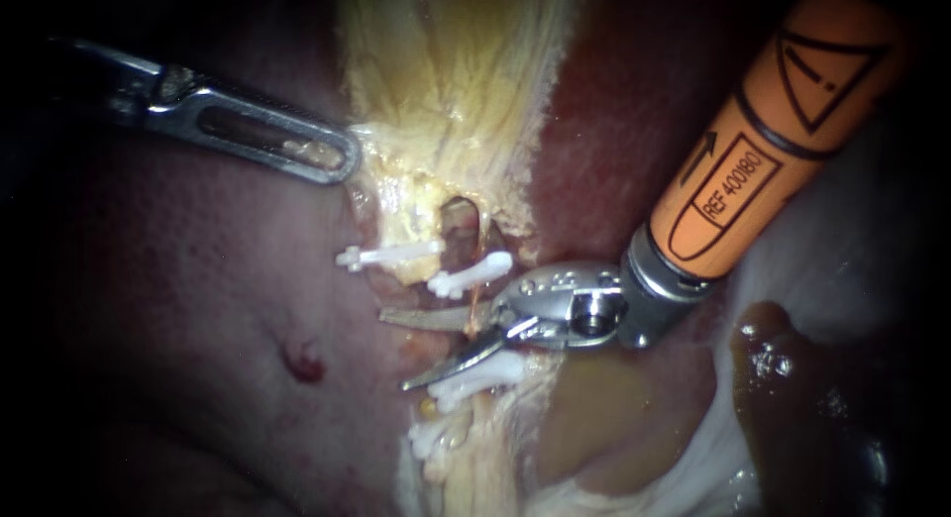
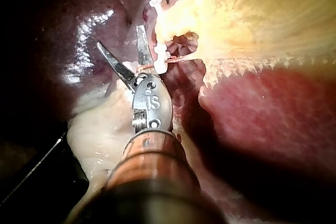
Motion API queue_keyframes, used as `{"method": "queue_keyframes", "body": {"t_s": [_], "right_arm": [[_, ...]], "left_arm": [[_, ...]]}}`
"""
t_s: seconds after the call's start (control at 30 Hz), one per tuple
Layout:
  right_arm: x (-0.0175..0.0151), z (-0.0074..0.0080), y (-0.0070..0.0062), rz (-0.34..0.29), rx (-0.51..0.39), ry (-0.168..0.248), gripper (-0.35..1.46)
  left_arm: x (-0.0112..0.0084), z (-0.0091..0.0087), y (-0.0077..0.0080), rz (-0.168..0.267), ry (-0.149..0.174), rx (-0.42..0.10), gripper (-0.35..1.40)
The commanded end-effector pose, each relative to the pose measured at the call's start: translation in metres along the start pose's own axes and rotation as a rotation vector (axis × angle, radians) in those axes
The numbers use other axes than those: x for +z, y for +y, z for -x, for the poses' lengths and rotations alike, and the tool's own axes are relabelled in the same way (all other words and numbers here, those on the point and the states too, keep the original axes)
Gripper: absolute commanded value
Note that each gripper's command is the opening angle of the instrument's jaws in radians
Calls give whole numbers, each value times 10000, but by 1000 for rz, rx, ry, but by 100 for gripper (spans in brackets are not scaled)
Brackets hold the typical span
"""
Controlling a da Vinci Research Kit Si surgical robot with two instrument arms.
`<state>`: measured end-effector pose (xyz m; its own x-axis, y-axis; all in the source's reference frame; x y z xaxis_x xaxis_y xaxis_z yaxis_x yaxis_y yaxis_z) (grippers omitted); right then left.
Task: Go to the cutting position right tube
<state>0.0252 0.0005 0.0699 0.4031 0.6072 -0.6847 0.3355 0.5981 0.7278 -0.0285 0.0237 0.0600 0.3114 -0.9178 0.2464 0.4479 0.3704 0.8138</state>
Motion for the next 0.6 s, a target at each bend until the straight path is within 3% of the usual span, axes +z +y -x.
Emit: {"method": "queue_keyframes", "body": {"t_s": [0.03, 0.6], "right_arm": [[0, 1, 1, 0, 0, -1, 141], [-2, 2, 1, 0, 0, -1, 141]], "left_arm": [[0, 0, 0, 0, 0, 0, -35], [0, 1, 1, 0, 0, 0, -35]]}}
